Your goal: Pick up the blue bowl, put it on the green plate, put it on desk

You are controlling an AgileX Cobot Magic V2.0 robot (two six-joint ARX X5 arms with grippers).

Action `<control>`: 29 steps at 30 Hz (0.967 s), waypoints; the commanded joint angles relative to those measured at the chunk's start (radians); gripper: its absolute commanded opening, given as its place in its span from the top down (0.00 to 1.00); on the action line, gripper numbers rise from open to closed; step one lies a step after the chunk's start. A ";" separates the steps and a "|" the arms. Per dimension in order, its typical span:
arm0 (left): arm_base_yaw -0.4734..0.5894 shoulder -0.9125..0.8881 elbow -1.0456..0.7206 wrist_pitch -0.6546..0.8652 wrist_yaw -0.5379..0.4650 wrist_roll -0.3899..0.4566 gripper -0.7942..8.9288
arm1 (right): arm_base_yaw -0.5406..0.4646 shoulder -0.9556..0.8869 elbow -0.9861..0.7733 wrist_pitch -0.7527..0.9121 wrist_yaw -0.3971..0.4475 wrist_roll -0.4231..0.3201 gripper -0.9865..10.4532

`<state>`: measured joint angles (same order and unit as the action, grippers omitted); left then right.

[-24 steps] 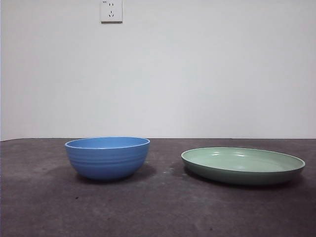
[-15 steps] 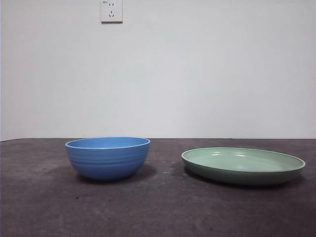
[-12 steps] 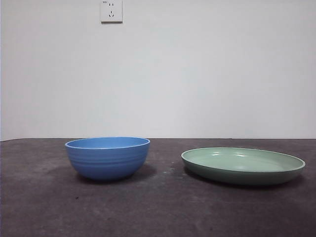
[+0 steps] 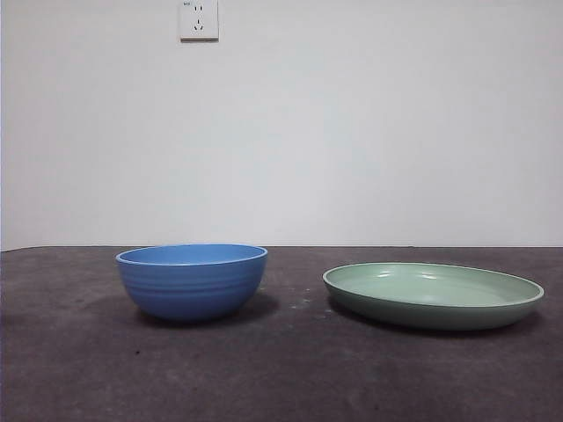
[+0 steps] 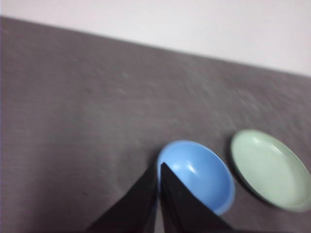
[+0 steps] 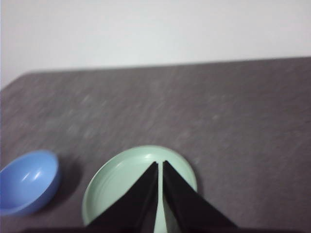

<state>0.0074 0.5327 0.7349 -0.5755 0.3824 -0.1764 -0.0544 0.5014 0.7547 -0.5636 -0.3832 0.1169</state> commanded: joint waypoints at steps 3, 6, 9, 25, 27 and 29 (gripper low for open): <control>-0.012 0.130 0.100 -0.078 0.116 0.105 0.91 | 0.000 0.135 0.135 -0.127 -0.100 -0.118 0.91; -0.035 0.193 0.148 -0.134 0.167 0.141 0.91 | 0.005 0.202 0.190 -0.209 -0.163 -0.155 0.91; -0.066 0.235 0.183 -0.179 0.200 0.172 0.91 | 0.028 0.250 0.222 -0.282 -0.180 -0.189 0.91; -0.159 0.267 0.205 -0.264 0.206 0.218 0.91 | 0.189 0.314 0.234 -0.465 -0.193 -0.257 0.91; -0.158 0.267 0.205 -0.264 0.206 0.217 0.89 | 0.189 0.314 0.234 -0.465 -0.193 -0.247 0.88; -0.159 0.267 0.205 -0.264 0.206 0.217 0.85 | 0.189 0.314 0.234 -0.465 -0.192 -0.239 0.76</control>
<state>-0.1482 0.7933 0.9195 -0.8425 0.5812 0.0216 0.1310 0.8078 0.9699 -1.0351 -0.5735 -0.1299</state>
